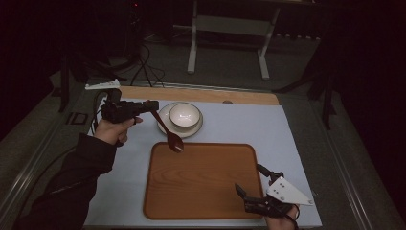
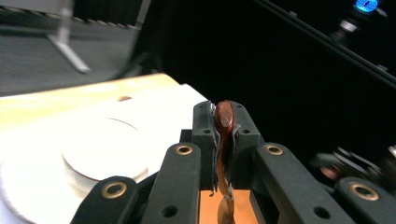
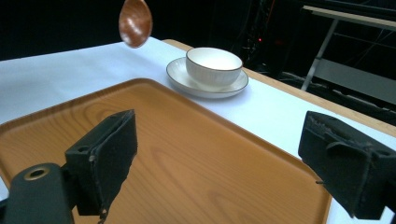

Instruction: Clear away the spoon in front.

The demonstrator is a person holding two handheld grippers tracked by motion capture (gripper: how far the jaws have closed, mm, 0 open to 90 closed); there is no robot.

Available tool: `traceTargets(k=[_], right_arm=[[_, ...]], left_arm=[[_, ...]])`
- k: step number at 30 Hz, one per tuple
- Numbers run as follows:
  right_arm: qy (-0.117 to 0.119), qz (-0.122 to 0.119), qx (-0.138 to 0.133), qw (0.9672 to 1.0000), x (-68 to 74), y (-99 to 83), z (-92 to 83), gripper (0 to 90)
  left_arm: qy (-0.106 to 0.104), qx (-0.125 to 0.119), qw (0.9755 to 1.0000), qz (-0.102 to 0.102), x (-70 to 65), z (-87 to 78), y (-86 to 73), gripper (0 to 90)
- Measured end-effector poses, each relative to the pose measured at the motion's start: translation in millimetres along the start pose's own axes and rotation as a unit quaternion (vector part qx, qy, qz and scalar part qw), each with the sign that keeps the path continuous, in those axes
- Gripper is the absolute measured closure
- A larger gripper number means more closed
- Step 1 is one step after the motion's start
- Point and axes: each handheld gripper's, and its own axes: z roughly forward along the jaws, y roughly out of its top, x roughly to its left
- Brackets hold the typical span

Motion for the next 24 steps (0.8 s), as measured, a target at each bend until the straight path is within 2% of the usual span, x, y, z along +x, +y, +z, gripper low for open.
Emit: traceTargets(k=[2, 6, 10, 12, 13, 14, 18, 20, 21, 22, 24], right_arm=[[0.0, 0.0, 0.001, 1.0, 0.1, -0.2, 0.4, 11.7], [0.001, 0.0, 0.001, 1.0, 0.1, -0.2, 0.7, 11.7], [0.0, -0.001, 0.002, 1.0, 0.3, 0.1, 0.7, 11.7], [0.0, 0.001, 0.002, 1.0, 0.0, 0.1, 0.9, 11.7], [-0.001, 0.001, 0.002, 1.0, -0.1, 0.1, 0.9, 11.7], [-0.001, 0.001, 0.002, 1.0, -0.1, 0.1, 0.9, 11.7], [0.0, -0.001, 0.002, 1.0, 0.2, 0.2, 1.1, 11.7], [0.0, 0.0, 0.003, 1.0, 0.1, 0.1, 1.4, 11.7], [0.0, 0.0, 0.004, 1.0, -0.2, -0.1, 1.7, 11.7], [0.0, 0.001, 0.004, 1.0, -0.3, -0.2, 1.8, 11.7], [0.0, 0.002, 0.004, 1.0, -0.6, -0.1, 1.6, 11.7]], left_arm=[[-0.023, 0.006, 0.9997, 0.007, -1.1, -1.4, -1.9, 83.7], [-0.048, 0.028, 0.9983, 0.018, -4.2, -3.4, -5.1, 83.7], [-0.056, 0.051, 0.9966, 0.031, -7.4, -5.2, -10.3, 83.7], [-0.067, 0.063, 0.9952, 0.036, -8.5, -5.8, -13.3, 83.6], [-0.063, 0.071, 0.9947, 0.039, -9.4, -5.7, -14.7, 83.6], [-0.071, 0.082, 0.9931, 0.043, -10.3, -5.3, -16.5, 83.6], [-0.083, 0.101, 0.9895, 0.061, -14.3, -4.2, -22.0, 83.6], [-0.1, 0.117, 0.9859, 0.067, -15.6, -2.1, -25.9, 83.6], [-0.102, 0.122, 0.9849, 0.07, -16.0, -1.1, -27.4, 83.6], [-0.111, 0.132, 0.9825, 0.071, -15.8, 0.4, -29.9, 83.6], [-0.12, 0.141, 0.98, 0.074, -15.6, 2.1, -33.4, 83.6]])
